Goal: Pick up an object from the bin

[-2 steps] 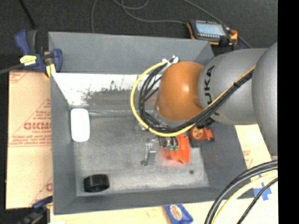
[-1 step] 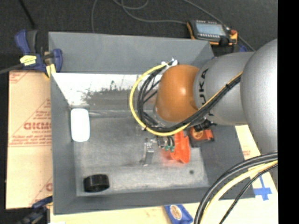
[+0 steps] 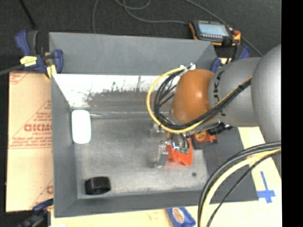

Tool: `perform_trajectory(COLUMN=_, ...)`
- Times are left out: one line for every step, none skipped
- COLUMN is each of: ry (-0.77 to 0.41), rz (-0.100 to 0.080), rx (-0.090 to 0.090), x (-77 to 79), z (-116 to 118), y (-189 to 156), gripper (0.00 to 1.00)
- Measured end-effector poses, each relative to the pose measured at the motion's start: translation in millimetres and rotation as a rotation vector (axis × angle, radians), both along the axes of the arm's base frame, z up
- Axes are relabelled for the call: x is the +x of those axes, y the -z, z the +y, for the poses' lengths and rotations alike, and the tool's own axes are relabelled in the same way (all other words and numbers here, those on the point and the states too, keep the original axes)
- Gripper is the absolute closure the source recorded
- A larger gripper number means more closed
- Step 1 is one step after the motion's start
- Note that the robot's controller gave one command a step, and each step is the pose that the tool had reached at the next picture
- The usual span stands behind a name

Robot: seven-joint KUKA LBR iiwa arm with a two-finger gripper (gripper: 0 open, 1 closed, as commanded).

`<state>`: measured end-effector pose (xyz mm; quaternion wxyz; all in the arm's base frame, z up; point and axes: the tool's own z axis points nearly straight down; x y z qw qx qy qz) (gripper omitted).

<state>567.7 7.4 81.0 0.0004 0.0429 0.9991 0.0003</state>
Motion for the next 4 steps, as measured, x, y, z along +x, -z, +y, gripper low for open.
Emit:
perform_trajectory(ry=-0.039, rz=0.006, rx=-0.006, x=27.9, z=-17, y=-25, gripper=0.00)
perform_trajectory(ry=0.028, rz=0.000, rx=0.001, x=15.2, z=-25, y=-75, gripper=0.00)
perform_trajectory(ry=0.184, rz=-0.004, rx=-0.001, x=28.6, z=-43, y=-96, gripper=0.00)
perform_trajectory(ry=-0.130, rz=-0.004, rx=-0.002, x=40.9, z=-80, y=-110, gripper=0.00)
